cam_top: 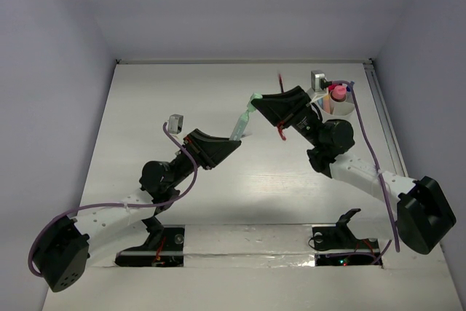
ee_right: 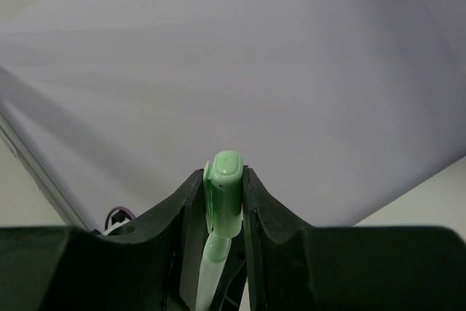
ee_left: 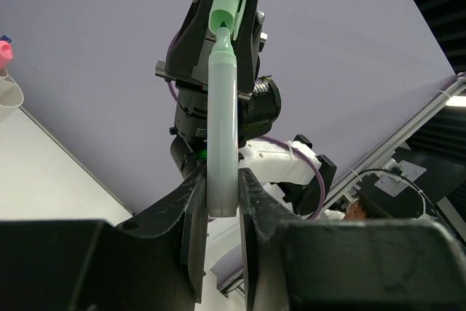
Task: Sort the stationery into containers
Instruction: Close the pen cap on the pen.
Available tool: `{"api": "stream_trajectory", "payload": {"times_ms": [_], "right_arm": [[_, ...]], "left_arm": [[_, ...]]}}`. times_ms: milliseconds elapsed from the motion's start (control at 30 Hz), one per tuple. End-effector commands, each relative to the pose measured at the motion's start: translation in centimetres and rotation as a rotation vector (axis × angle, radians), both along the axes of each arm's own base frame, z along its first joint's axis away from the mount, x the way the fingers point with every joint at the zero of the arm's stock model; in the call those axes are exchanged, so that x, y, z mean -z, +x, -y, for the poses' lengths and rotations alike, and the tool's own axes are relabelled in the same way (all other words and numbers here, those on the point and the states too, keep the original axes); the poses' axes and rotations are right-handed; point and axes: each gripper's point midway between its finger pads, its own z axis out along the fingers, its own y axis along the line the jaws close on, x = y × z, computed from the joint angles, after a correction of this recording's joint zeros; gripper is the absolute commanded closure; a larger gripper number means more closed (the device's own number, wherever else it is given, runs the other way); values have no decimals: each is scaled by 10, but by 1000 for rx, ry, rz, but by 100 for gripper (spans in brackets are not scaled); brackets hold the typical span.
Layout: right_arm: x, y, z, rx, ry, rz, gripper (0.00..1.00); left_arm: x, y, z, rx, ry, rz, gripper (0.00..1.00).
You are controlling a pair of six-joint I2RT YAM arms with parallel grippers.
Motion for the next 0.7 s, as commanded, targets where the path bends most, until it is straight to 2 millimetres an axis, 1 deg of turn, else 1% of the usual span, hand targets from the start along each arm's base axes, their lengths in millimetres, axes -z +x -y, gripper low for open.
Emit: {"api": "stream_trajectory", "payload": {"times_ms": [0,133,200,267,400,533,567,667], "right_arm": [[-32,-12,6,-1,72,90,100],[-30,-11,4,-9,67,89,100],[-32,-14,0,-24,65,94,100],[-29,-11,-2,-28,57,84,100],[-25,-11,-8,-44,49,74,100],[-17,-7,-10,-42,37,56,100],[-16,-10,-12,-54,39,52,100],[-13,-11,-12,-57,34,46,100]], "left_arm": [[-35,-15,-16,-11,-99,134,100],[-36,-15,-15,-7,-98,133,100],[-35,-15,-15,-8,-100,133,100],[-35,-12,-17,-19,-97,132,100],[-35,-13,-17,-19,-97,135,100],[-37,-13,-17,-19,-99,140,100],[-38,-14,-17,-20,-101,143,100],[-38,-11,-19,-36,-97,147,100]]}}
